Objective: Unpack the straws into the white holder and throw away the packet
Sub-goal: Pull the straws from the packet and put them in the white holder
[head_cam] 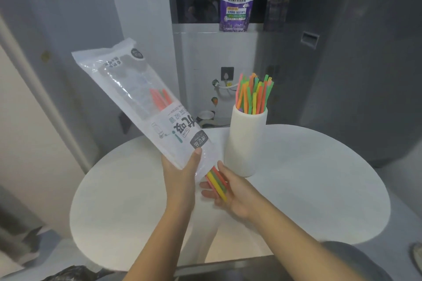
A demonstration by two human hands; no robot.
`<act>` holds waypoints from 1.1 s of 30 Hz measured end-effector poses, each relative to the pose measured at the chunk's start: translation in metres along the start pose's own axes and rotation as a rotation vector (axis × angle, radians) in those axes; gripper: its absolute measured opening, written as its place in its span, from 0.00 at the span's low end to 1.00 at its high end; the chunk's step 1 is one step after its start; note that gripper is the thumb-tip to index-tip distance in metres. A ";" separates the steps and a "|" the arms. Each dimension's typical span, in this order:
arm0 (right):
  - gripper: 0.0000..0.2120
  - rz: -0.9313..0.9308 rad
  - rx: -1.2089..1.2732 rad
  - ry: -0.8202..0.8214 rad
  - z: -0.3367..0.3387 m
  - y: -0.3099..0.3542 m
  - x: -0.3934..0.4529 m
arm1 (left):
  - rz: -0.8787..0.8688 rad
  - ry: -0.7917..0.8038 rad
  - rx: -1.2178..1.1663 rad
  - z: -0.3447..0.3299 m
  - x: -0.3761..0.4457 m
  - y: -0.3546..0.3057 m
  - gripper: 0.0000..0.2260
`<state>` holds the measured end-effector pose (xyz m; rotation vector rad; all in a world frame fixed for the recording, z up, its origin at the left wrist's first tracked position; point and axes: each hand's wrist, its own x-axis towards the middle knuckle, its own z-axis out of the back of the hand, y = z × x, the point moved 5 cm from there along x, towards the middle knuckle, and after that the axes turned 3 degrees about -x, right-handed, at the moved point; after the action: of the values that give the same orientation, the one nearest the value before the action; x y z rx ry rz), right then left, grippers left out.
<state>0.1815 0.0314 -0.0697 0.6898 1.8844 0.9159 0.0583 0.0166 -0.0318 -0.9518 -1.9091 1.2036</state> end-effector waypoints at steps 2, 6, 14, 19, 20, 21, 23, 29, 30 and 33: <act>0.20 0.003 0.001 -0.021 0.003 0.001 0.000 | 0.004 -0.026 -0.021 0.001 0.002 -0.001 0.25; 0.14 0.160 -0.235 -0.156 0.013 0.013 -0.006 | 0.151 -0.068 -0.204 0.007 0.008 0.007 0.20; 0.18 0.380 -0.529 -0.300 0.027 0.031 -0.018 | 0.498 -0.251 -0.477 0.016 0.009 0.025 0.16; 0.12 0.340 0.228 -0.122 0.018 0.018 -0.015 | 0.588 -0.288 -0.525 0.020 0.007 0.028 0.15; 0.13 0.340 0.313 -0.079 0.014 0.014 -0.013 | 0.596 -0.289 -0.520 0.020 0.007 0.027 0.12; 0.14 0.346 0.370 -0.036 0.010 0.011 -0.012 | 0.597 -0.288 -0.521 0.020 0.008 0.027 0.08; 0.16 0.359 0.388 0.037 -0.001 0.004 -0.010 | 0.581 -0.293 -0.516 0.018 0.008 0.027 0.04; 0.27 0.375 0.300 0.026 -0.018 0.006 -0.001 | 0.649 -0.191 -0.527 -0.008 -0.018 0.035 0.11; 0.23 0.405 0.314 0.015 -0.016 0.010 0.000 | 0.658 -0.200 -0.578 -0.013 -0.021 0.036 0.11; 0.11 0.439 0.346 -0.086 -0.005 0.017 0.002 | 0.636 -0.180 -0.649 -0.022 -0.023 0.038 0.09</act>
<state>0.1778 0.0409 -0.0548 1.3711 1.8654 0.8114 0.0969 0.0183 -0.0634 -1.9615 -2.2795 1.0159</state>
